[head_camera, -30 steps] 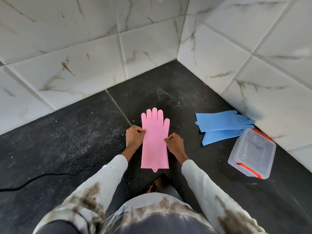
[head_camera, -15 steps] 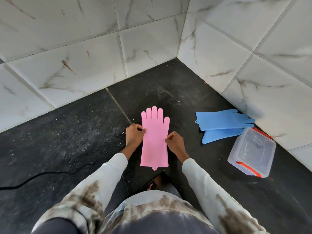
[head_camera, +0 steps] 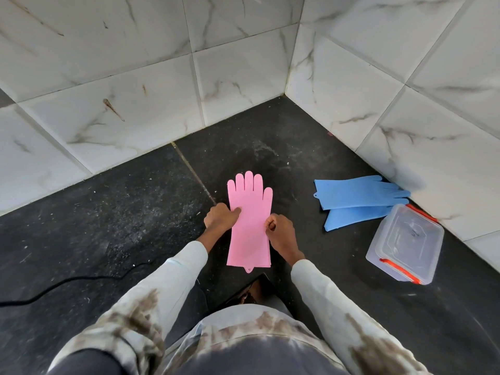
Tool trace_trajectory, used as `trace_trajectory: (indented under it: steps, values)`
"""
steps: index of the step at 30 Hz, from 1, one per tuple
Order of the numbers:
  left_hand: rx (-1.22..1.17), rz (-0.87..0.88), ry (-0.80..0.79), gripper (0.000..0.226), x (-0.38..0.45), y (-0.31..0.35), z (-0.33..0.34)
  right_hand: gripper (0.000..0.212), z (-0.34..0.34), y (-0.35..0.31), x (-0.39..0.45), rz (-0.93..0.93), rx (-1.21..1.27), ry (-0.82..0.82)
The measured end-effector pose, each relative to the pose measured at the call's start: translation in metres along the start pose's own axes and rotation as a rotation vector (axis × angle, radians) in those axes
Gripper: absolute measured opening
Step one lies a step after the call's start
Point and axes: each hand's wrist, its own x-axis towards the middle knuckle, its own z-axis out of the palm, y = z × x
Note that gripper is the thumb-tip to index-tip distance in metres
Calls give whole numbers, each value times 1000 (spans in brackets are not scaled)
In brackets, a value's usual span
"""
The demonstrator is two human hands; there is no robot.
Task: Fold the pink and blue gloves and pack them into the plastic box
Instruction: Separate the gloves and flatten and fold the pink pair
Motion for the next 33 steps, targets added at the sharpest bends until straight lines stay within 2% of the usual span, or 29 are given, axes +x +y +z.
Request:
trace_trajectory:
  steps: [2, 4, 6, 7, 9, 12, 14, 15, 18, 22, 25, 28, 33]
  values:
    - [-82, 60, 2, 45, 2, -1, 3, 22, 0, 0, 1, -2, 5, 1]
    - [-287, 152, -41, 49, 0, -3, 4, 17, 0, 1, 1, -5, 18, 5]
    - [-427, 246, -78, 36, -4, -5, 1, 15, 0, 1, 1, -3, 31, 8]
    - [-415, 298, -74, 28, -5, -7, -2, 15, 0, 1, 1, -1, 37, 5]
    - [-266, 422, -96, 24, -5, -12, -9, 16, 0, 0, 1, 2, 41, -2]
    - [92, 613, -177, 67, -8, -21, -8, 14, 0, 1, 2, -3, 36, -8]
    - [260, 689, -94, 89, -12, -29, -1, 14, 0, 2, 1, -8, 31, -6]
    - [344, 721, -29, 92, -13, -31, 2, 14, 0, 2, 1, -13, 27, 1]
    - [560, 814, 44, 74, -17, -34, 9, 16, 0, 2, -1, -25, -2, 20]
    - [675, 873, -54, 50, -17, -28, 9, 16, -1, 2, -2, -27, 12, 8]
    - [642, 859, -108, 34, -17, -24, 8, 16, -3, 5, -5, -46, 13, -17]
    - [570, 856, -83, 16, -14, -27, 7, 18, -7, 8, -6, -79, -14, -39]
    - [342, 848, -9, 10, -12, -32, 9, 29, -16, 16, -14, -184, -124, -85]
